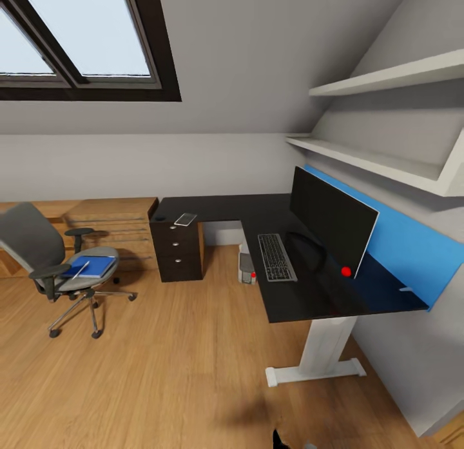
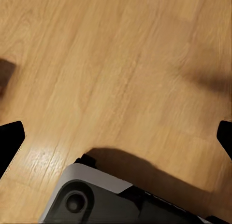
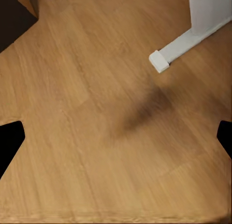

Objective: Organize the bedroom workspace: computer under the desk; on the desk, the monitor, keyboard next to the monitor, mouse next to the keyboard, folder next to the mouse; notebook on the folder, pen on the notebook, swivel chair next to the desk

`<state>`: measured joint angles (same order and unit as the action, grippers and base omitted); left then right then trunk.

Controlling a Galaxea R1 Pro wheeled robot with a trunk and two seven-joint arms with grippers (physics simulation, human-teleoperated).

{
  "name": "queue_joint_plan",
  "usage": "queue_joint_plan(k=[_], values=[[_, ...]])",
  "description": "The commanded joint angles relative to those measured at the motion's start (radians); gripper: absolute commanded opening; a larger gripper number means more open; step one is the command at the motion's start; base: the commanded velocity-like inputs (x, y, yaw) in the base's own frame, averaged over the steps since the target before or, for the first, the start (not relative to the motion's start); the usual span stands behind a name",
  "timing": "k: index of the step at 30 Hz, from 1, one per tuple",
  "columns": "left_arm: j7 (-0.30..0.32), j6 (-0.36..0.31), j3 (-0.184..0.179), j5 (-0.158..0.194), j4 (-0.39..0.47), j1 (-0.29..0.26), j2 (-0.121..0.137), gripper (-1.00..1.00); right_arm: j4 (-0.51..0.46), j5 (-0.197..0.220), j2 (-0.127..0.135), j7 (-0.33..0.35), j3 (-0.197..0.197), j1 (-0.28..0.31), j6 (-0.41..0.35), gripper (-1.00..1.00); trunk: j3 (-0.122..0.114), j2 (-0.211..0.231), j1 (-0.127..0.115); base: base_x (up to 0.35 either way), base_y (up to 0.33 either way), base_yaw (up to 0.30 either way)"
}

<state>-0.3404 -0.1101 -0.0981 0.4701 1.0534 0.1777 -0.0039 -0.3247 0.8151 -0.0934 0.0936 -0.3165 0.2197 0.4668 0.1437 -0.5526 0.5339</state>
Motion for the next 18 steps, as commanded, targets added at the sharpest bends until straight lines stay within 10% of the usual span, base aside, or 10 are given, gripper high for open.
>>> queue_joint_plan(k=[1, 18], values=[[-0.006, -0.003, -0.002, 0.004, -0.005, 0.000, 0.000, 1.00, 0.009, 0.003, -0.003, 0.005, -0.017, 0.001, 0.007, 1.00, 0.001, -0.001, 0.000, 0.000, 0.000, 0.000], [-0.002, 0.003, -0.001, -0.004, -0.041, 0.000, 0.001, 1.00, 0.044, -0.062, -0.037, 0.000, -0.087, 0.001, 0.104, 1.00, 0.001, -0.001, 0.000, 0.062, 0.100, 0.000]])
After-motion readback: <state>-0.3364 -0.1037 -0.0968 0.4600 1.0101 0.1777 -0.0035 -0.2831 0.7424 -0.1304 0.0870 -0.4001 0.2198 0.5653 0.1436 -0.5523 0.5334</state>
